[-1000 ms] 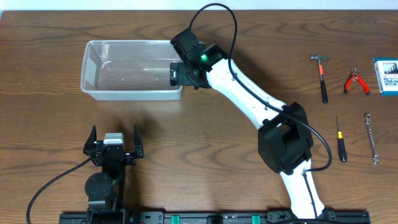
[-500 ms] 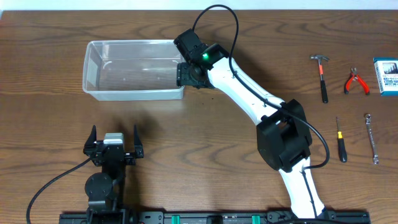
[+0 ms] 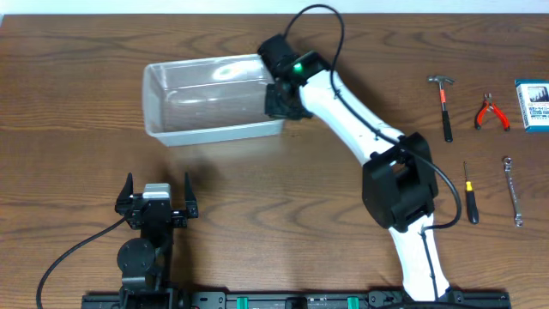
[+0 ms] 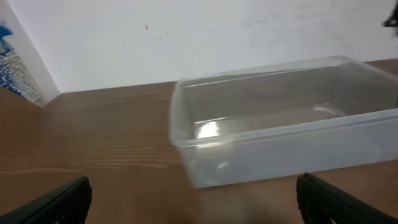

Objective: Pack container
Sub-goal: 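Grip the container rim with the right gripper and drag it rightward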

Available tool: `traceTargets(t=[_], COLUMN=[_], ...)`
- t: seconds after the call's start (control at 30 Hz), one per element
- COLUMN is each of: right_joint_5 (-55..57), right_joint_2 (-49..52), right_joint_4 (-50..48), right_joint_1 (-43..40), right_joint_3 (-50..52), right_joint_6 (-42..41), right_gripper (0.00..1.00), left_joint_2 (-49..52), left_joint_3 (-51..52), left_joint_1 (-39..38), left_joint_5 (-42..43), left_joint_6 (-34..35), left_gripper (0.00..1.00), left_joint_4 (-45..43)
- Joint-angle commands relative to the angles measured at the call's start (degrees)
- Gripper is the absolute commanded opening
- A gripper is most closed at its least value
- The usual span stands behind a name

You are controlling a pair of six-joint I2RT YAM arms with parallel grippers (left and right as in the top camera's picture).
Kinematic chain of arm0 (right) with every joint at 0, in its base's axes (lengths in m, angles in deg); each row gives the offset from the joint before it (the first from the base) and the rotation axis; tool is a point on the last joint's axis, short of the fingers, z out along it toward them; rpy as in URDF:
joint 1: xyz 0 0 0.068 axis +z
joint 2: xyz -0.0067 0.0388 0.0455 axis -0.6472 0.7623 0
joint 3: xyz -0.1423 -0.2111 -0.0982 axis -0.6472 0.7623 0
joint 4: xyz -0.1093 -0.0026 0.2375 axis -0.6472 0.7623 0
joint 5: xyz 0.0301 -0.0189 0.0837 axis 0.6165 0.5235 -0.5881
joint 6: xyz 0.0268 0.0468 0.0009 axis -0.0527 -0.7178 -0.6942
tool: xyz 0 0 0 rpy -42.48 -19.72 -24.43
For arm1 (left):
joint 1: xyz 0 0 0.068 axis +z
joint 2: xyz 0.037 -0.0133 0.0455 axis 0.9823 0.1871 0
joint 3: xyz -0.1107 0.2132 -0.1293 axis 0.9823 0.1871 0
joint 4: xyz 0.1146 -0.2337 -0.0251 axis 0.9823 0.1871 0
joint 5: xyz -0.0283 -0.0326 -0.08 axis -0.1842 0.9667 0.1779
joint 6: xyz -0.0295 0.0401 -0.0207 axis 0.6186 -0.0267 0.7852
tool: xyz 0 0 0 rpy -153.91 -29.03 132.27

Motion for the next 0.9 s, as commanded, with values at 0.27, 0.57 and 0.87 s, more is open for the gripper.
traceTargets(t=[0.27, 0.57, 0.87], right_joint_5=[8.5, 8.8, 10.7], right_joint_2=[0.0, -1.8, -8.5], right_joint_4=[15.3, 27.1, 34.4], right_joint_1=[-6.3, -6.8, -8.9], right_joint_3=[-6.7, -6.7, -6.6], right_joint_6=[6.3, 11.9, 12.7], right_gripper=[0.01, 0.01, 0.01], left_joint_2=[-0.3, -0.3, -0.3], left_joint_3=[1.7, 1.7, 1.7], left_joint_1=[-0.1, -0.1, -0.1], left_joint_5=[-0.3, -0.3, -0.3], left_joint_6=[0.3, 0.3, 0.3], left_gripper=[0.98, 0.98, 0.98], left_joint_4=[1.0, 1.0, 1.0])
